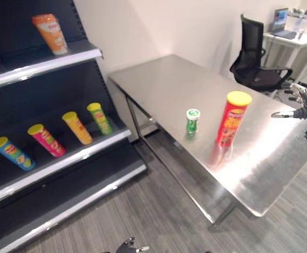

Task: Put the goods on the table back onto the shelves and tidy them up.

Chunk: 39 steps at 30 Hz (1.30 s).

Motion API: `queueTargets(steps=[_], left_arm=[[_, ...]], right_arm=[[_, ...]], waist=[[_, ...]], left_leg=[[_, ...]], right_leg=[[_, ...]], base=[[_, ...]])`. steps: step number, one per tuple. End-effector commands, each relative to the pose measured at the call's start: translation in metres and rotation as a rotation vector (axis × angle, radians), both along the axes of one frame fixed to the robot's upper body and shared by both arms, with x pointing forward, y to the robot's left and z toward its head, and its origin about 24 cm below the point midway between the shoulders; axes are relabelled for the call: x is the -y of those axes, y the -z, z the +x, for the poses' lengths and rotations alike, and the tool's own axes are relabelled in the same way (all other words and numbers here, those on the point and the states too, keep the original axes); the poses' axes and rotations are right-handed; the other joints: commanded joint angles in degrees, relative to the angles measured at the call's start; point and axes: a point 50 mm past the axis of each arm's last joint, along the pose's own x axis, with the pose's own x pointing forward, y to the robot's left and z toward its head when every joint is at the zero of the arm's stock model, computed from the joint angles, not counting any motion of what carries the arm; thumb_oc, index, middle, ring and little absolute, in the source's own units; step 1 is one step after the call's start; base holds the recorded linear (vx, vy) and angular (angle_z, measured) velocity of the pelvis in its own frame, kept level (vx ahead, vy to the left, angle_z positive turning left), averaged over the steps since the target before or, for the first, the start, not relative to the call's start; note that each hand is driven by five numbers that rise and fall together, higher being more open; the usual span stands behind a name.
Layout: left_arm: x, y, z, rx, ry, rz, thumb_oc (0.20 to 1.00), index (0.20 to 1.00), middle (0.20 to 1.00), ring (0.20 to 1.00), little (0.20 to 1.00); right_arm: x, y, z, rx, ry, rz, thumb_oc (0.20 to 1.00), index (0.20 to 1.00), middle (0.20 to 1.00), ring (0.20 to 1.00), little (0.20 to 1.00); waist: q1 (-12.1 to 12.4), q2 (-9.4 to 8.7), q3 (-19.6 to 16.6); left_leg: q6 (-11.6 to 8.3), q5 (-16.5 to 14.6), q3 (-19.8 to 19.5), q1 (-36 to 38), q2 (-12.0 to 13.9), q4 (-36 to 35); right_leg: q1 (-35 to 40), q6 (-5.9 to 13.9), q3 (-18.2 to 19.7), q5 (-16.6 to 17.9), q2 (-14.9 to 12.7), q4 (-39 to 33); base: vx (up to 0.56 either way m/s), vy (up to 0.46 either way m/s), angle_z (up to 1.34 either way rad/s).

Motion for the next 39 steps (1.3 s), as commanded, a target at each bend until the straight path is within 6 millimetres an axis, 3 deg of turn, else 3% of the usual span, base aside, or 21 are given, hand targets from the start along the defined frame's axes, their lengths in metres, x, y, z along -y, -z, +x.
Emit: queueTargets(steps=[1,13,39], left_arm=[[-0.009,-0.005,0.018,0.047,0.014,0.023,1.000,1.000,1.000,1.000,1.000],[-0.008,-0.003,0.010,0.033,0.002,0.008,1.000,1.000,1.000,1.000,1.000],[-0.010,-0.003,0.008,0.032,-0.006,0.023,1.000,1.000,1.000,1.000,1.000]], right_arm=[[-0.007,-0.024,0.009,0.098,-0.017,-0.003,1.000,1.000,1.000,1.000,1.000],[-0.018,-0.028,0.009,0.074,-0.123,0.080,1.000,1.000,1.000,1.000,1.000],[-0.040,-0.019,0.025,0.016,-0.161,-0.059,1.000,1.000,1.000,1.000,1.000]], waist=[[1.00,-4.30,1.12],[2.53,-4.49,1.33],[3.95,-4.73,1.55]], left_leg=[[-2.77,-3.33,1.31,1.75,1.31,0.62],[-3.64,-2.46,-1.35,0.60,1.76,0.62],[-3.65,-2.45,-2.08,0.41,1.79,0.62]], right_leg=[[2.66,3.45,-1.04,-4.30,-2.73,1.02],[3.61,2.95,-3.91,-5.15,-2.13,1.02],[4.08,2.75,-5.11,-5.60,-2.19,1.02]], base=[[-0.01,-0.024,0.25],[0.00,-0.025,0.14],[0.00,-0.001,0.02]])
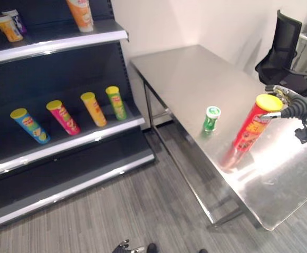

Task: Put the goods on the table back onto the shelves and tidy them up.

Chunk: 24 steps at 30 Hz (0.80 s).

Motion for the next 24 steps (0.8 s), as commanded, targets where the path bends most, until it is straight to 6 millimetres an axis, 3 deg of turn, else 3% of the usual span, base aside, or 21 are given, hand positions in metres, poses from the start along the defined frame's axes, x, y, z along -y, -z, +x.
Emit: queueTargets(steps=[1,16,24], left_arm=[[-0.001,-0.003,0.014,0.041,0.048,0.019,1.000,1.000,1.000,1.000,1.000],[0.010,-0.013,0.023,0.145,0.080,-0.059,1.000,1.000,1.000,1.000,1.000],[0.021,-0.029,0.031,0.244,0.124,-0.153,1.000,1.000,1.000,1.000,1.000]], right_arm=[[-0.019,-0.025,0.015,0.100,-0.047,-0.038,1.000,1.000,1.000,1.000,1.000],[-0.007,-0.024,0.015,0.062,0.003,-0.096,1.000,1.000,1.000,1.000,1.000],[0.001,-0.021,0.010,0.030,0.022,-0.125,1.000,1.000,1.000,1.000,1.000]], waist=[[1.91,-3.16,-0.36],[2.80,-2.38,0.45],[2.85,-1.67,0.90]], left_leg=[[-3.39,-3.49,2.85,1.97,1.97,0.56],[-3.16,-3.19,2.05,1.39,1.73,0.56],[-2.75,-3.29,2.14,1.37,1.62,0.56]], right_leg=[[3.01,2.76,-0.35,-4.69,-2.24,1.01],[3.00,2.73,-1.24,-4.62,-2.37,1.01],[2.73,2.83,-1.03,-4.45,-2.48,1.01]], base=[[0.00,-0.004,0.04],[0.00,0.002,0.04],[0.00,0.000,0.00]])
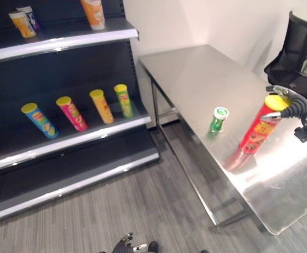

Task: Put the goods on the table back onto the shelves and tidy them up.

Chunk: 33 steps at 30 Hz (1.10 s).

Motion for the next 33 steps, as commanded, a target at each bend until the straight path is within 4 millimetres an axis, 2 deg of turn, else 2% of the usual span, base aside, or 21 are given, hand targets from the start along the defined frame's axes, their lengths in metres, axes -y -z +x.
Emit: queueTargets(steps=[1,8,10,12,14,15,16,17,30,31,33], left_arm=[[0.010,-0.010,0.021,0.084,0.054,-0.082,1.000,1.000,1.000,1.000,1.000],[0.014,-0.025,0.024,0.139,0.091,-0.141,1.000,1.000,1.000,1.000,1.000],[0.011,-0.002,-0.004,0.004,0.101,-0.074,1.000,1.000,1.000,1.000,1.000],[0.003,0.009,-0.023,-0.082,0.059,-0.021,1.000,1.000,1.000,1.000,1.000],[-0.009,0.012,-0.024,-0.103,0.022,0.019,1.000,1.000,1.000,1.000,1.000],[-0.011,0.011,-0.023,-0.100,0.019,0.025,1.000,1.000,1.000,1.000,1.000],[-0.011,0.011,-0.023,-0.099,0.013,0.026,1.000,1.000,1.000,1.000,1.000],[-0.011,0.011,-0.023,-0.099,0.013,0.026,1.000,1.000,1.000,1.000,1.000],[-0.013,0.013,-0.017,-0.101,-0.006,0.046,1.000,1.000,1.000,1.000,1.000],[-0.013,0.014,-0.016,-0.100,-0.009,0.049,1.000,1.000,1.000,1.000,1.000],[-0.013,0.013,-0.010,-0.084,-0.030,0.055,1.000,1.000,1.000,1.000,1.000]], right_arm=[[-0.001,-0.019,0.005,0.015,-0.010,-0.077,1.000,1.000,1.000,1.000,1.000],[0.001,-0.015,0.004,-0.015,-0.008,-0.095,1.000,1.000,1.000,1.000,1.000],[-0.001,-0.011,0.006,-0.016,-0.009,-0.067,1.000,1.000,1.000,1.000,1.000],[0.008,-0.004,0.002,-0.040,0.017,-0.052,1.000,1.000,1.000,1.000,1.000],[0.013,0.005,-0.005,-0.084,0.011,-0.060,1.000,1.000,1.000,1.000,1.000],[0.012,0.007,-0.006,-0.096,0.003,-0.061,0.674,0.674,0.674,0.674,0.674],[0.013,0.008,-0.006,-0.101,0.002,-0.063,0.551,0.551,0.551,0.551,0.551],[0.013,0.008,-0.006,-0.101,0.002,-0.063,0.200,0.200,0.200,0.200,0.200],[0.011,0.005,-0.007,-0.084,-0.007,-0.087,0.200,0.200,0.200,0.200,0.200],[0.011,0.002,-0.007,-0.068,-0.008,-0.086,0.200,0.200,0.200,0.200,0.200],[0.013,-0.025,-0.010,0.096,0.021,-0.049,0.200,0.200,0.200,0.200,0.200]], waist=[[2.00,-1.89,0.27],[2.10,-1.46,0.47],[2.19,-1.73,0.72],[2.31,-1.93,1.00],[2.17,-2.29,1.30],[2.20,-2.35,1.35],[2.22,-2.39,1.34],[2.22,-2.39,1.34],[1.96,-2.89,1.33],[1.90,-2.94,1.31],[1.39,-2.84,1.12]], left_leg=[[-2.91,-3.71,3.36,1.44,2.45,0.59],[-2.68,-3.72,3.44,1.26,2.43,0.59],[-2.79,-3.74,3.39,1.20,2.45,0.59],[-2.90,-3.69,3.18,1.07,2.40,0.59],[-3.01,-3.58,3.03,1.03,2.37,0.59],[-3.04,-3.54,3.04,1.03,2.38,0.59],[-3.05,-3.52,3.05,1.02,2.38,0.59],[-3.05,-3.52,3.06,1.02,2.38,0.59],[-3.12,-3.65,3.24,1.22,2.41,0.59],[-3.11,-3.68,3.27,1.27,2.43,0.59],[-3.03,-3.90,3.53,1.38,2.42,0.59]], right_leg=[[2.04,2.59,0.31,-4.18,-1.81,1.01],[1.75,2.62,0.52,-4.03,-1.80,1.01],[1.75,2.64,0.45,-4.09,-1.83,1.01],[1.71,2.61,0.24,-4.17,-1.88,1.01],[1.67,2.64,0.20,-4.18,-1.89,1.01],[1.67,2.65,0.14,-4.17,-1.88,1.01],[1.66,2.66,0.14,-4.15,-1.88,1.01],[1.66,2.66,0.14,-4.15,-1.89,1.01],[1.90,2.72,-0.11,-4.24,-2.01,1.01],[1.88,2.74,-0.01,-4.24,-2.01,1.01],[1.90,2.74,0.22,-4.29,-1.96,1.01]], base=[[0.00,0.000,0.00],[0.00,0.000,0.00],[0.00,0.000,0.00],[0.00,0.000,0.00],[-0.02,-0.009,0.04],[0.00,0.000,0.05],[0.00,0.000,0.00],[0.00,0.000,0.00],[0.00,0.000,0.00],[0.00,0.000,0.00],[0.00,0.000,0.00]])
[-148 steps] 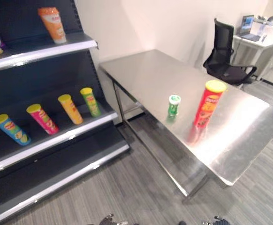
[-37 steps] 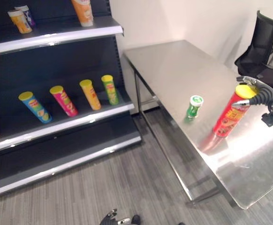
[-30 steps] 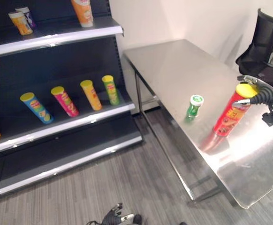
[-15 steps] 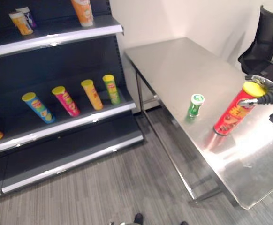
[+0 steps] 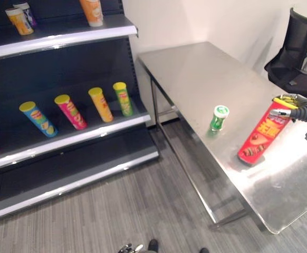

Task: Put the goods on the table back onto the shelves and tidy them up.

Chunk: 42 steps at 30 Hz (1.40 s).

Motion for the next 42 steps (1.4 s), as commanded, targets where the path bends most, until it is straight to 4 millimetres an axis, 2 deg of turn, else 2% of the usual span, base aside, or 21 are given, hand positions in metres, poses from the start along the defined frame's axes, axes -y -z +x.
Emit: queueTargets(steps=[1,2,4,5,6,9,16,19,24,26,27,28,29,32,34,35,38,39,40,41,42], left_arm=[[-0.003,-0.003,0.020,0.049,0.063,0.037,1.000,1.000,1.000,1.000,1.000],[-0.004,-0.003,0.021,0.051,0.060,0.044,1.000,1.000,1.000,1.000,1.000],[-0.011,-0.004,0.024,0.052,0.027,0.069,1.000,1.000,1.000,1.000,1.000],[-0.011,-0.004,0.024,0.052,0.028,0.070,1.000,1.000,1.000,1.000,1.000],[-0.015,-0.004,0.024,0.048,0.010,0.083,1.000,1.000,1.000,1.000,1.000],[-0.019,-0.005,0.028,0.054,-0.010,0.095,1.000,1.000,1.000,1.000,1.000],[-0.026,-0.007,0.030,0.063,-0.039,0.110,1.000,1.000,1.000,1.000,1.000],[-0.025,-0.009,0.037,0.088,-0.050,0.108,1.000,1.000,1.000,1.000,1.000],[-0.025,-0.011,0.044,0.115,-0.088,0.098,1.000,1.000,1.000,1.000,1.000],[-0.022,-0.010,0.044,0.120,-0.106,0.082,1.000,1.000,1.000,1.000,1.000],[-0.023,-0.009,0.042,0.114,-0.134,0.080,1.000,1.000,1.000,1.000,1.000],[-0.023,-0.008,0.041,0.112,-0.148,0.081,1.000,1.000,1.000,1.000,1.000],[-0.023,-0.008,0.041,0.112,-0.148,0.081,1.000,1.000,1.000,1.000,1.000],[-0.025,-0.009,0.044,0.129,-0.178,0.095,1.000,1.000,1.000,1.000,1.000],[-0.025,-0.010,0.045,0.132,-0.174,0.097,1.000,1.000,1.000,1.000,1.000],[-0.023,-0.009,0.044,0.122,-0.157,0.096,1.000,1.000,1.000,1.000,1.000],[-0.025,-0.009,0.048,0.113,-0.122,0.112,1.000,1.000,1.000,1.000,1.000],[-0.025,-0.009,0.049,0.113,-0.120,0.113,1.000,1.000,1.000,1.000,1.000],[-0.027,-0.010,0.050,0.109,-0.092,0.128,1.000,1.000,1.000,1.000,1.000],[-0.032,-0.012,0.053,0.112,-0.064,0.156,1.000,1.000,1.000,1.000,1.000],[-0.032,-0.012,0.053,0.112,-0.063,0.157,1.000,1.000,1.000,1.000,1.000]], right_arm=[[-0.008,-0.027,0.000,0.160,-0.022,-0.021,0.200,0.200,0.200,0.200,0.200],[-0.006,-0.035,-0.003,0.210,-0.010,-0.011,0.200,0.200,0.200,0.200,0.200],[-0.005,-0.071,-0.013,0.418,0.018,0.005,0.200,0.200,0.200,0.200,0.200],[-0.004,-0.070,-0.013,0.418,0.019,0.006,0.200,0.200,0.200,0.200,0.200],[-0.010,-0.086,-0.020,0.503,-0.002,-0.001,0.200,0.200,0.200,0.200,0.200],[-0.023,-0.101,-0.029,0.607,-0.051,-0.010,0.200,0.200,0.200,0.200,0.200],[-0.065,-0.121,-0.043,0.733,-0.224,-0.074,0.200,0.200,0.200,0.200,0.200],[-0.087,-0.133,-0.054,0.798,-0.327,-0.129,0.200,0.200,0.200,0.200,0.200],[-0.098,-0.142,-0.060,0.843,-0.378,-0.151,0.200,0.200,0.200,0.200,0.200],[-0.099,-0.143,-0.062,0.845,-0.379,-0.180,0.200,0.200,0.200,0.200,0.200],[-0.103,-0.143,-0.063,0.850,-0.395,-0.189,0.200,0.200,0.200,0.200,0.200],[-0.103,-0.142,-0.063,0.843,-0.393,-0.196,0.200,0.200,0.200,0.200,0.200],[-0.103,-0.142,-0.063,0.843,-0.393,-0.197,0.200,0.200,0.200,0.200,0.200],[-0.097,-0.140,-0.067,0.848,-0.361,-0.236,0.200,0.200,0.200,0.200,0.200],[-0.093,-0.138,-0.070,0.848,-0.346,-0.244,0.200,0.200,0.200,0.200,0.200],[-0.086,-0.131,-0.075,0.837,-0.311,-0.248,0.200,0.200,0.200,0.200,0.200],[-0.076,-0.120,-0.079,0.815,-0.252,-0.255,0.200,0.200,0.200,0.200,0.200],[-0.075,-0.120,-0.080,0.814,-0.249,-0.254,0.200,0.200,0.200,0.200,0.200],[-0.070,-0.116,-0.080,0.809,-0.218,-0.262,0.200,0.200,0.200,0.200,0.200],[-0.069,-0.111,-0.079,0.803,-0.199,-0.270,0.200,0.200,0.200,0.200,0.200],[-0.069,-0.111,-0.079,0.803,-0.199,-0.270,0.200,0.200,0.200,0.200,0.200]], waist=[[1.61,-2.43,0.46],[1.49,-2.39,0.40],[0.89,-2.17,0.03],[0.94,-2.19,0.05],[0.38,-2.01,-0.26],[0.07,-1.75,-0.60],[-0.01,-1.31,-1.00],[0.52,-1.18,0.09],[0.91,-1.25,2.09],[0.78,-1.17,2.52],[0.47,-1.29,2.59],[0.00,-1.17,2.49],[0.03,-1.14,2.46],[-1.05,-0.62,2.29],[-1.34,-0.37,2.03],[-2.14,0.52,0.73],[-2.22,0.35,-0.43],[-2.09,0.16,-0.44],[-1.80,-0.71,-0.63],[-1.25,-2.17,-0.92],[-1.21,-2.20,-0.93]], left_leg=[[-3.03,-3.88,3.52,1.42,2.43,0.33],[-3.00,-3.99,3.59,1.42,2.43,0.33],[-2.89,-4.42,4.08,1.83,2.41,0.33],[-2.89,-4.42,4.09,1.84,2.41,0.33],[-2.88,-4.64,4.33,2.08,2.47,0.33],[-2.79,-5.01,4.53,2.70,2.61,0.33],[-3.40,-4.85,4.59,3.74,3.66,0.33],[-4.65,-3.14,3.43,2.31,4.95,1.06],[-5.40,-3.14,2.68,-2.39,5.05,6.62],[-5.94,-1.93,4.30,-3.31,6.38,6.65],[-6.68,0.52,6.13,-3.42,9.73,4.74],[-6.77,1.76,7.52,-3.07,11.44,3.07],[-6.81,1.95,7.60,-2.89,11.49,2.73],[-8.57,7.19,10.70,-4.53,18.06,0.33],[-8.87,7.66,11.57,-4.84,18.89,0.33],[-8.88,6.43,14.58,-3.99,19.44,0.33],[-7.91,4.37,15.54,-3.13,16.39,0.67],[-7.83,4.34,15.56,-3.12,16.20,0.68],[-6.58,2.60,15.78,-3.03,14.02,1.38],[-4.22,-0.22,16.31,-2.79,9.90,1.85],[-4.21,-0.22,16.33,-2.80,9.87,1.85]], right_leg=[[1.95,2.72,0.24,-4.27,-1.94,1.00],[1.92,2.73,0.28,-4.32,-1.91,1.00],[1.99,2.83,0.52,-4.35,-1.95,1.00],[2.00,2.83,0.52,-4.35,-1.95,1.00],[2.06,2.77,0.72,-4.46,-1.92,1.00],[2.30,2.62,1.35,-4.74,-1.75,1.00],[2.98,1.63,2.41,-6.02,-0.54,1.00],[2.86,0.57,2.25,-7.07,0.71,1.00],[2.85,-0.30,0.30,-7.81,0.77,1.00],[2.98,-0.18,-0.79,-7.79,0.51,1.00],[2.90,0.50,-1.49,-7.21,-0.24,1.00],[2.68,0.75,-1.98,-7.01,-0.75,1.00],[2.67,0.74,-1.94,-7.01,-0.70,1.00],[2.15,2.50,-3.99,-6.20,-3.18,1.00],[2.09,2.91,-4.87,-5.85,-3.75,1.08],[2.43,4.01,-6.18,-5.06,-5.21,1.32],[3.46,6.04,-7.02,-2.69,-9.76,2.51],[3.45,6.13,-7.03,-2.69,-9.96,2.54],[4.00,7.06,-7.62,-1.38,-12.59,3.43],[3.15,8.18,-8.03,1.98,-17.53,6.59],[3.11,8.19,-8.00,1.97,-17.58,6.62]], base=[[0.00,0.000,0.00],[0.00,0.000,0.00],[0.00,0.000,0.00],[0.00,0.000,0.00],[0.02,-0.014,-0.04],[0.00,0.000,0.00],[0.01,-0.063,-0.06],[-0.08,-0.115,0.00],[-0.09,-0.016,0.20],[-0.04,0.130,0.47],[-0.02,0.233,0.39],[-0.01,0.196,0.46],[-0.01,0.158,0.52],[0.00,0.334,0.46],[0.05,0.335,0.30],[0.13,0.411,0.55],[0.14,0.442,0.39],[0.10,0.318,0.45],[0.11,0.508,0.64],[0.11,0.505,0.69],[0.09,0.601,0.56]])
